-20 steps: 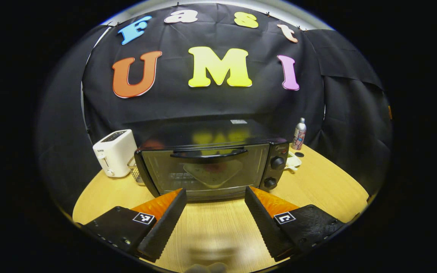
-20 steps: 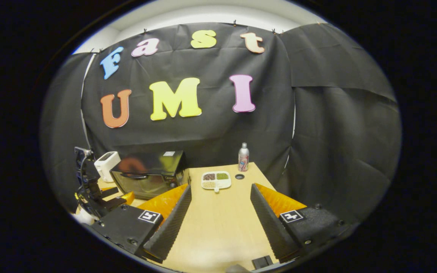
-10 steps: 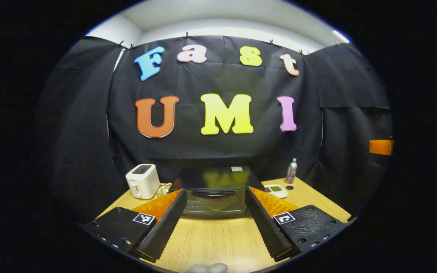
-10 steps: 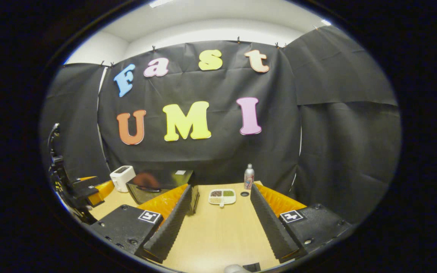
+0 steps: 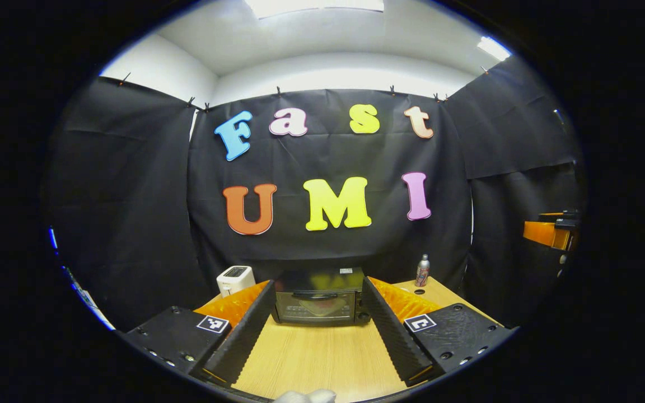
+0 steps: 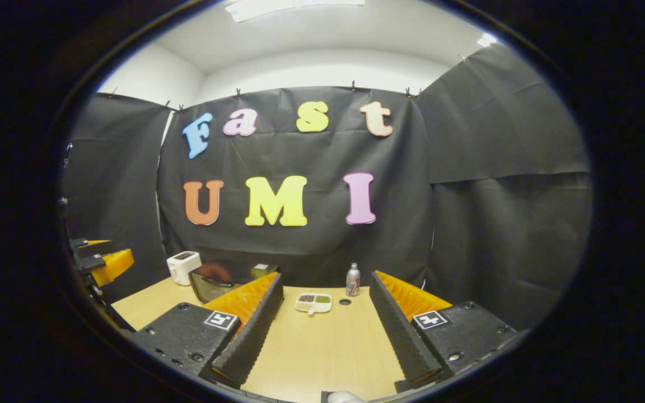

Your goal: Open the electric oven with the left hand, put the food in, and close the electric oven.

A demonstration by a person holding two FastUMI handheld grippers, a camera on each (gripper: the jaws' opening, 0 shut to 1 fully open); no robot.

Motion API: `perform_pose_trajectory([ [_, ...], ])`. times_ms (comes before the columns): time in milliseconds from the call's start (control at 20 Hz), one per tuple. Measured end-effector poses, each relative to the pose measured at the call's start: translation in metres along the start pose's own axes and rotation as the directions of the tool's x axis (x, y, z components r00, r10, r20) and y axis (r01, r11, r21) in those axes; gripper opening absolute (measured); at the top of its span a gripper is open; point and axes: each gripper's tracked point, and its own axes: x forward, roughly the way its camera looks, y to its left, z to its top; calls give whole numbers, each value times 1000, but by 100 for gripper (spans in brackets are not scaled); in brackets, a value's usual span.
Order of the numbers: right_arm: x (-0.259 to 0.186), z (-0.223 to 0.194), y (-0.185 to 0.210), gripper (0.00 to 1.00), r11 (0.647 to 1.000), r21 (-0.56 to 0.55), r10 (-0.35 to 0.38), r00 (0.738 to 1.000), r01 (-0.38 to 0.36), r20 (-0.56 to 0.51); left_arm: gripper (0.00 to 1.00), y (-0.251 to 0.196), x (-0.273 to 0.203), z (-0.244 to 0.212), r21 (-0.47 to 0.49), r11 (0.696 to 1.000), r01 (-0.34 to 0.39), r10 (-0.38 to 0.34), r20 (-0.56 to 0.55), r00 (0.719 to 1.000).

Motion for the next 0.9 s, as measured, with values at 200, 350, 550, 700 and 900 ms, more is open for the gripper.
perform_pose_trajectory([
  [200, -11, -6, 0, 96, 1000, 11, 8, 1000, -8, -4, 97, -7, -15, 2, -9, 1000, 7, -7, -5, 1000],
  [350, -13, -8, -2, 96, 1000, 22, 1, 1000, -1, -4, 98, -6, -16, 6, -16, 1000, 9, -9, -1, 1000],
  [550, -10, -8, 1, 96, 999, 31, -11, 1000, 12, -10, 98, -2, -10, 12, -12, 1000, 20, -20, 13, 1000],
  [700, -8, -6, 4, 99, 999, 35, -14, 1000, 14, -6, 98, -1, -6, 12, -19, 999, 30, -30, 9, 1000],
  [900, -3, -3, 9, 96, 1000, 25, -12, 1000, 12, -4, 98, -1, 2, 12, -25, 999, 37, -37, 9, 999],
])
